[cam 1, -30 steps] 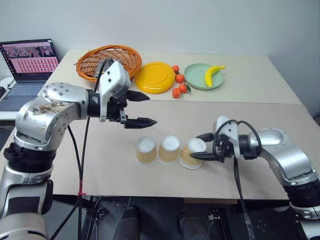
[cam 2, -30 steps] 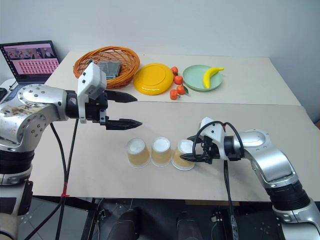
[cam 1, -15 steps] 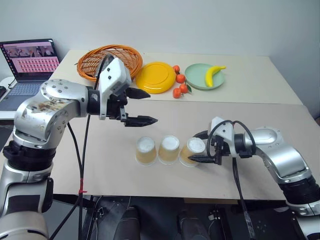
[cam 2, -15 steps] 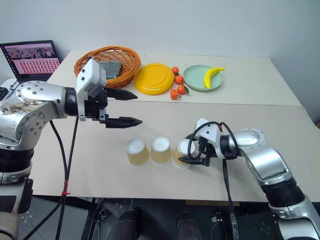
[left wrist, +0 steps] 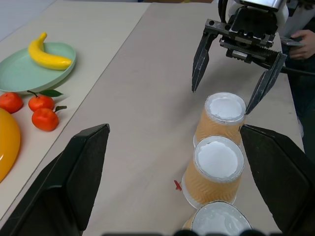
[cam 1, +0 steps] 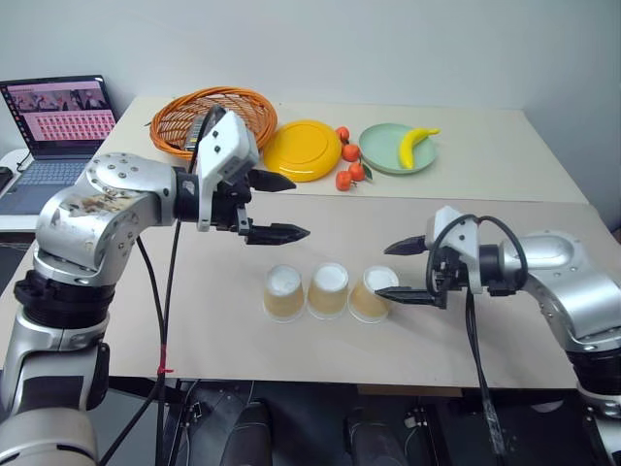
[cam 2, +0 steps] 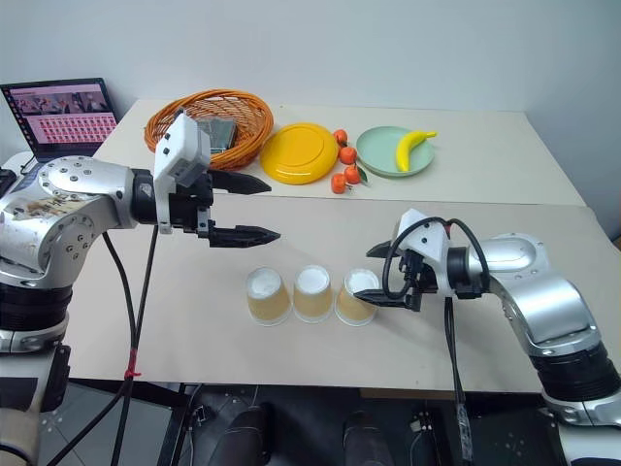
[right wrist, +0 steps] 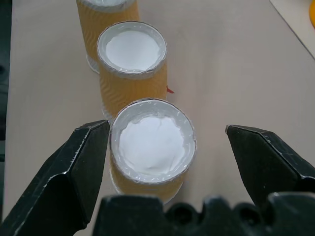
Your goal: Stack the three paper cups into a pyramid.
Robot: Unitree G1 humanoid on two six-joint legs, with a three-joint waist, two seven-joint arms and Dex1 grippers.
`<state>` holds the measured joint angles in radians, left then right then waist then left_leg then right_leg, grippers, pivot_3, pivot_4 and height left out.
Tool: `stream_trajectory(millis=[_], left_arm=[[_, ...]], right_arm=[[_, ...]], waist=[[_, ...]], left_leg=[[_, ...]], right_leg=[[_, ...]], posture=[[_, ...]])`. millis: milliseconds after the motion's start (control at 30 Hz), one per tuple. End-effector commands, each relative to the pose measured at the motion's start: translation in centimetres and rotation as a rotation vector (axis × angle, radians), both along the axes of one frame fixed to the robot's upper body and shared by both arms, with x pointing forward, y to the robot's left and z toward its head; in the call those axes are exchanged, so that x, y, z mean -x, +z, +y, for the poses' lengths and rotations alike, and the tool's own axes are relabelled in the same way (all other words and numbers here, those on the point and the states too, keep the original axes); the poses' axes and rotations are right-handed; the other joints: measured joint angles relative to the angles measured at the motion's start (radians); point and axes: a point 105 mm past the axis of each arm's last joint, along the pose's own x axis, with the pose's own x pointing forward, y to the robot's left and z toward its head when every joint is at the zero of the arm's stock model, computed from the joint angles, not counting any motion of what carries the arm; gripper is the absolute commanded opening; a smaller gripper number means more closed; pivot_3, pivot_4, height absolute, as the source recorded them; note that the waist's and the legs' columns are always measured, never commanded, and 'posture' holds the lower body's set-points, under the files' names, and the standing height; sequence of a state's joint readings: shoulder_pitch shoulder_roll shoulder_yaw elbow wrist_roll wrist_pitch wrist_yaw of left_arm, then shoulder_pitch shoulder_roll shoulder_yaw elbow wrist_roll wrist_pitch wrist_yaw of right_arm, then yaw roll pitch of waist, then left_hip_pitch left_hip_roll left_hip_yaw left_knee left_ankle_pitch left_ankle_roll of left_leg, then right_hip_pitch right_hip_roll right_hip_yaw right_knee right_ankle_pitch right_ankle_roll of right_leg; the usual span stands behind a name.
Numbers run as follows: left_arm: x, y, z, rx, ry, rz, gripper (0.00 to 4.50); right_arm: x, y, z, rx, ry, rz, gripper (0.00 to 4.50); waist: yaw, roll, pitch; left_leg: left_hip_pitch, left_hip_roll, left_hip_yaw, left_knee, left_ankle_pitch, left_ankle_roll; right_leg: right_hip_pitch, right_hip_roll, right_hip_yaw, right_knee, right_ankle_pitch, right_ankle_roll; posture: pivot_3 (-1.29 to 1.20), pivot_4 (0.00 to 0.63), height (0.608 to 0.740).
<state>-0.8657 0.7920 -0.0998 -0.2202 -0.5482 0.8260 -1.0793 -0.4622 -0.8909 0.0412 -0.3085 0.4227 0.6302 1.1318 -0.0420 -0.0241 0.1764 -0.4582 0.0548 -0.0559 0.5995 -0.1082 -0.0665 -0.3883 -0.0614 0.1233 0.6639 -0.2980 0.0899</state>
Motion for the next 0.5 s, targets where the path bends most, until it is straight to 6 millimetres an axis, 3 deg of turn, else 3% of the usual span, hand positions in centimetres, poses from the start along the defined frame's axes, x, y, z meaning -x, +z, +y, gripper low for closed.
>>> stream_trajectory(millis=[33, 200, 400, 500], left_arm=[[0.2, 1.1, -0.1, 0.001, -0.012, -0.056, 4.50], [-0.1, 0.7, 1.1, -0.001, 0.031, -0.039, 4.50], [0.3, 0.7, 3.4, 0.099, 0.116, -0.045, 4.50], [1.7, 0.1, 3.9, 0.181, 0.132, -0.025, 4.50]], right_arm=[[0.3, 2.9, -2.5, -0.017, -0.051, -0.056, 4.39], [0.6, 3.4, -6.8, 0.015, -0.148, -0.052, 4.39], [1.5, 3.7, -7.5, -0.048, -0.136, -0.008, 4.39], [1.5, 3.6, -7.7, -0.079, -0.110, 0.029, 4.39]], waist=[[0.002, 0.000, 0.000], [0.005, 0.000, 0.000], [-0.013, 0.000, 0.000], [-0.013, 0.000, 0.000]], left_leg=[[0.000, 0.000, 0.000, 0.000, 0.000, 0.000], [0.000, 0.000, 0.000, 0.000, 0.000, 0.000], [0.001, 0.000, 0.001, -0.001, 0.000, 0.000], [0.001, 0.000, 0.001, 0.000, 0.000, 0.000]], right_leg=[[0.000, 0.000, 0.000, 0.000, 0.000, 0.000], [0.000, 0.000, 0.000, -0.001, 0.000, 0.000], [0.000, 0.000, 0.001, 0.000, 0.000, 0.000], [0.001, 0.000, 0.001, 0.000, 0.000, 0.000]], posture=[[0.00, 0.150, 0.732], [0.00, 0.150, 0.732], [0.00, 0.150, 0.732], [0.00, 0.150, 0.732]])
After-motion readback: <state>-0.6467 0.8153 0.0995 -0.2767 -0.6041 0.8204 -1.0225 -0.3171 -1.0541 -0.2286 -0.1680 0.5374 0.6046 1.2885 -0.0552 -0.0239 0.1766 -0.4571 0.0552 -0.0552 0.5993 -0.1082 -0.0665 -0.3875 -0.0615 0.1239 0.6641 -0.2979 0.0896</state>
